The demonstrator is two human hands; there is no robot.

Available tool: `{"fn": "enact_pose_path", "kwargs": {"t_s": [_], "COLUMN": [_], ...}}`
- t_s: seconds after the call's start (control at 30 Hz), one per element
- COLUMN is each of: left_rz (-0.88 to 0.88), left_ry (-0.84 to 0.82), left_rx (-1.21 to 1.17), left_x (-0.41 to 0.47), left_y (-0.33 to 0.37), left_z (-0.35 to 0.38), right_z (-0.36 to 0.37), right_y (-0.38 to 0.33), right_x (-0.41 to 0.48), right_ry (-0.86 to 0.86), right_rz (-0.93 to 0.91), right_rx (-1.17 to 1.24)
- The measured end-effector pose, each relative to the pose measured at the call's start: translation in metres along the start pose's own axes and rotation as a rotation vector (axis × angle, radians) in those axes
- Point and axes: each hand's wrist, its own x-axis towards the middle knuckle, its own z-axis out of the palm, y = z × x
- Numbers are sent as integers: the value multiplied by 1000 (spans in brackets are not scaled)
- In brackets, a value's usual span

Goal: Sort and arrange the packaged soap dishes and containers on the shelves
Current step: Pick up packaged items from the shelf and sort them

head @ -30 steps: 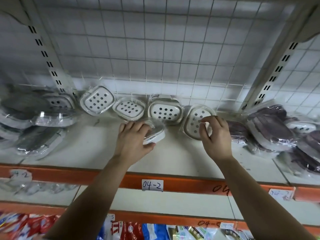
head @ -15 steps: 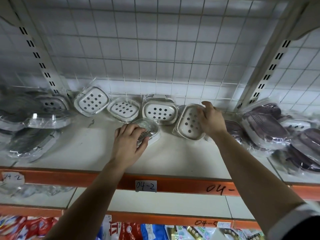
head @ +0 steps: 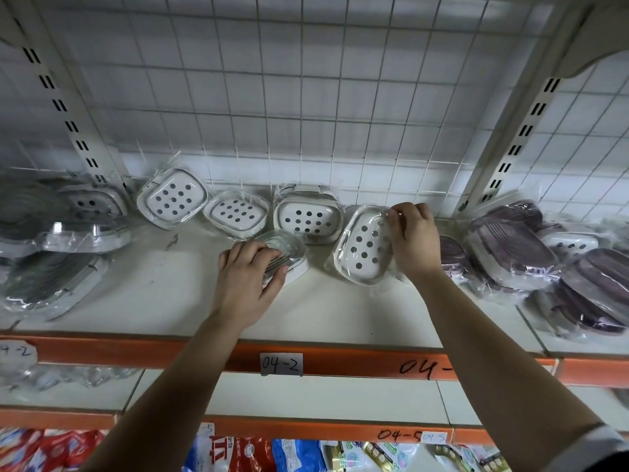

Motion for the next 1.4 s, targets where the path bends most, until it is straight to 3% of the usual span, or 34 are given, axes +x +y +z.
{"fn": "enact_pose_path", "kwargs": {"t_s": [0.13, 0.3, 0.6, 0.9, 1.17, 1.27, 1.4], "left_rz": [-13, -39, -56, -32, -35, -31, -24], "left_ry": [-20, -57, -58, -25, -18, -16, -13], "left_rx": [-6, -26, -46, -32, -39, -47, -59], "left_x": [0, 0, 0, 0, 1, 1, 0], "left_y": [0, 1, 3, -2, -4, -4, -5], "left_z": [0, 0, -2, 2, 5, 6, 5], "right_z": [-7, -11, -16, -24, -31, -24, -11], "right_y": [-8, -10, -23, -31, -40, -40, -31], "right_x": [-8, -32, -56, -53, -60, -62, -70], "right_ry": [109, -62, -120, -100, -144, -94, -145], "right_rz": [-129, -226, -259, -295, -143, -234, -202], "right_rx": [58, 157, 382, 287, 415, 308, 223]}}
